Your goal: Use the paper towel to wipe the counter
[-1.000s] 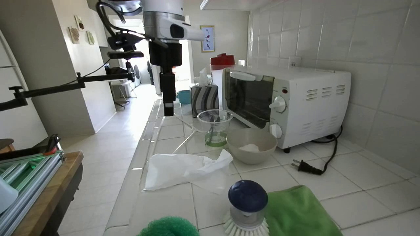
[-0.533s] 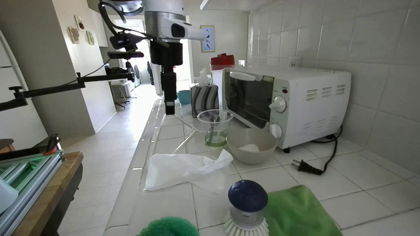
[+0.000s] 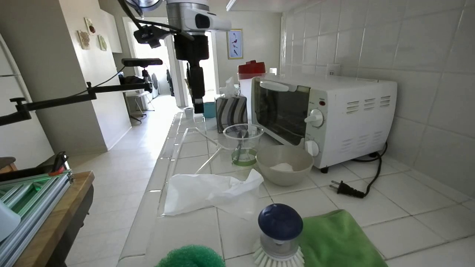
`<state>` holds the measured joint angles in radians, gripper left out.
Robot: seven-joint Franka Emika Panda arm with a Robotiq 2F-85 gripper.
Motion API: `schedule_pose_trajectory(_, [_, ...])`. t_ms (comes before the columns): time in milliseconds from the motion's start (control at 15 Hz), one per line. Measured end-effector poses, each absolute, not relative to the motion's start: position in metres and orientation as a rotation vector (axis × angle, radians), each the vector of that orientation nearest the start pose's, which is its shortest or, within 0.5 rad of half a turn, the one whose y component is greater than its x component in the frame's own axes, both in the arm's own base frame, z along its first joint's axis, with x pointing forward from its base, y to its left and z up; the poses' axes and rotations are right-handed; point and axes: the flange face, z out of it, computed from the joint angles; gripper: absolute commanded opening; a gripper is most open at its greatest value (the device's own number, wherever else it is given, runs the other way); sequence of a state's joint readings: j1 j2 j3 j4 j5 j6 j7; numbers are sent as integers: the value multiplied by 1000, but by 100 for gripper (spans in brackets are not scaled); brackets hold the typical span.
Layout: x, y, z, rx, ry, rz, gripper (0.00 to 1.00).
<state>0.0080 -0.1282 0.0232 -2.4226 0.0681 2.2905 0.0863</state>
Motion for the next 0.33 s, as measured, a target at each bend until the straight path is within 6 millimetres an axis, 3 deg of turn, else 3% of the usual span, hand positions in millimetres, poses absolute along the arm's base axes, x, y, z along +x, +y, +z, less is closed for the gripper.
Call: schedule_pose_trajectory(333, [472, 18, 357, -3089, 164, 0, 100])
